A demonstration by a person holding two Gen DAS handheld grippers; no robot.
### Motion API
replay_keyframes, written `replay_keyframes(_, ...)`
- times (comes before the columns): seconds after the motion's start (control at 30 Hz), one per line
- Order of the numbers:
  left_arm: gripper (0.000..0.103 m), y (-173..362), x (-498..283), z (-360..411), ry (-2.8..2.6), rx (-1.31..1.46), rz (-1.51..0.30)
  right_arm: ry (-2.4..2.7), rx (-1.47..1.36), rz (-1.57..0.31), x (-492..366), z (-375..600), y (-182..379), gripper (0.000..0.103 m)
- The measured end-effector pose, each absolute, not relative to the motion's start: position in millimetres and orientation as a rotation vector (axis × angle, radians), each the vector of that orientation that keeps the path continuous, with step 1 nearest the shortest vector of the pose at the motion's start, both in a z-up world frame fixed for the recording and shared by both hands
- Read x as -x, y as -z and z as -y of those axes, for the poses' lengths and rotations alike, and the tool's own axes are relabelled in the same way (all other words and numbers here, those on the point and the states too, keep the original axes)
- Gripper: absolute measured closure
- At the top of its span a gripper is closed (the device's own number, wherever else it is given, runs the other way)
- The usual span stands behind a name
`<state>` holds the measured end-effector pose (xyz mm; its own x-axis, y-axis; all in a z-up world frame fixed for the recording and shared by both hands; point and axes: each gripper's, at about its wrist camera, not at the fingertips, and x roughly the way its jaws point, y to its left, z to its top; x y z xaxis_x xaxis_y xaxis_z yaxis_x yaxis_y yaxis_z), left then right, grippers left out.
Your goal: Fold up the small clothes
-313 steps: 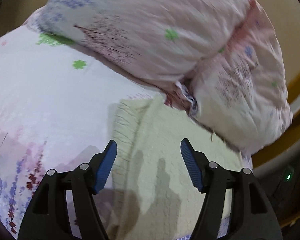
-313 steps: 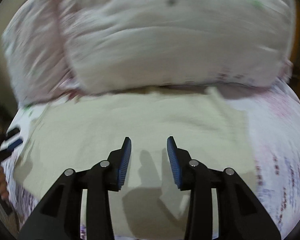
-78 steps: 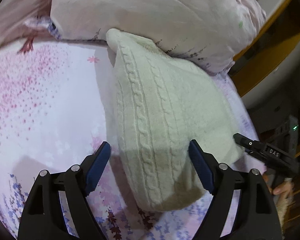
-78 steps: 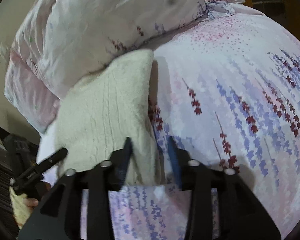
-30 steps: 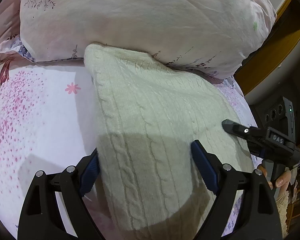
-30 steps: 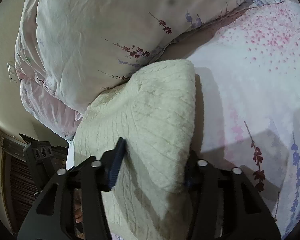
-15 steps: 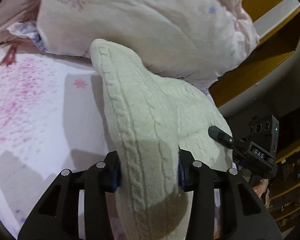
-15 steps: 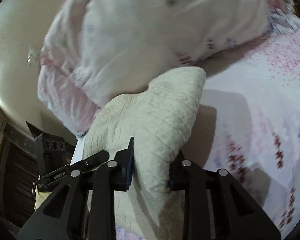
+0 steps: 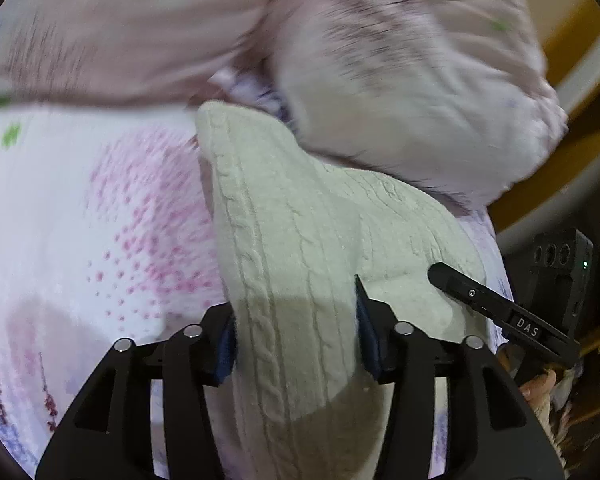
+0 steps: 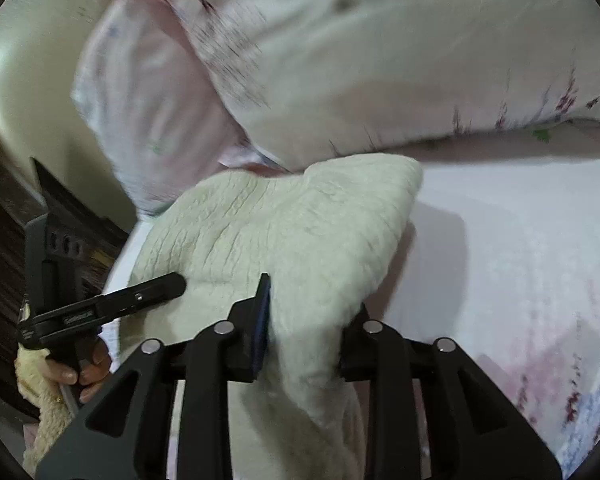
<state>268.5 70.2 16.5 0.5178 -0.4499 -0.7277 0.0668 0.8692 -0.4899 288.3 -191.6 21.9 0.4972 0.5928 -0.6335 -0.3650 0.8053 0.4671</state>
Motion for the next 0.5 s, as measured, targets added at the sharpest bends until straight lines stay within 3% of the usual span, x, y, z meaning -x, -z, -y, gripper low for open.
replay_keyframes(0.13,0.04,-9,-266,-82,0.34,0.488,-0.962,-0.591,-0.397,-0.92,-295,210,-15,0.056)
replay_keyframes(0.2,0.034,-13,-264,-86,0.327,0.467,-0.946,-0.559,-0.437,-0.889,-297,225,-19,0.053)
replay_keyframes(0.27,0.034,-16,-264,-85,0.318,0.454,-0.932,-0.537,-0.478,-0.875,-303,236,-20,0.061)
replay_keyframes(0.3,0.034,-17,-266,-86,0.314,0.452,-0.928,-0.533,-0.475,-0.871,-305,235,-20,0.082)
replay_keyframes(0.37,0.033,-14,-268,-88,0.297,0.456,-0.923,-0.485,-0.408,-0.853,-308,231,-19,0.093)
replay_keyframes(0.5,0.033,-6,-275,-80,0.265,0.408,-0.911,-0.352,-0.313,-0.872,-314,223,-9,0.095)
